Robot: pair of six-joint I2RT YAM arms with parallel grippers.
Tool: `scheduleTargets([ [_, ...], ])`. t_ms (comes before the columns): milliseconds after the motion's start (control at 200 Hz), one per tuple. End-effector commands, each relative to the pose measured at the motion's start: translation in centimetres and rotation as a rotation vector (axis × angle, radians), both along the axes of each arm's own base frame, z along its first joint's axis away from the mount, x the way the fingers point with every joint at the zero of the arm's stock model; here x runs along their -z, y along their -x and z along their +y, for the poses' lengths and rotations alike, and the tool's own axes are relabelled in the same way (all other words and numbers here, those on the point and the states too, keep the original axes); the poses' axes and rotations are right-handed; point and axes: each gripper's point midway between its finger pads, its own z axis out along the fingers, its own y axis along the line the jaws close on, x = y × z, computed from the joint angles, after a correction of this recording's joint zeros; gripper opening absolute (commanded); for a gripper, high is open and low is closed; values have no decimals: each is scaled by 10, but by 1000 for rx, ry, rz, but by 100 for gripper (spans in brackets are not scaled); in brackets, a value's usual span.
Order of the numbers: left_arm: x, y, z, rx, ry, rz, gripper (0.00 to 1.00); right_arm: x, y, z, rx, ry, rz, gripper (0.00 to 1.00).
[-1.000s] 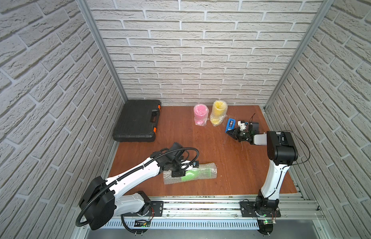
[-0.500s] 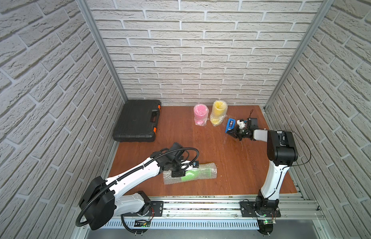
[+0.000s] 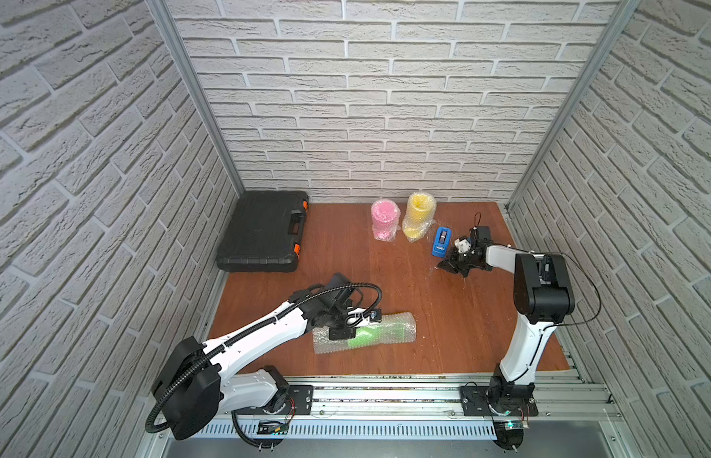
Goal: Wrap wine glasses in bubble wrap
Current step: Tear off the tape using the Tape Cutter.
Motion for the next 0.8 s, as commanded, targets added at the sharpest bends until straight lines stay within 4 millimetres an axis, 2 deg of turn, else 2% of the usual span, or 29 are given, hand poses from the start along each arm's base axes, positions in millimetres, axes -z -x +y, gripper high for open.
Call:
scheduleTargets([
  [0,30,25,30,-11,-159,116,7,-42,-3,4,-48,75,-99,3],
  [200,30,25,30,-10,-159,116,7,-89,5,22,-129,137,-209,3],
  [430,30,25,29,-7,-156,115,7,-131,26,39,-209,200,-284,3],
  [595,30,25,29,-7,-155,119,7,-163,50,56,-268,218,-344,3],
  [795,29,25,29,-5,-155,115,7,-197,92,81,-347,208,-417,3],
])
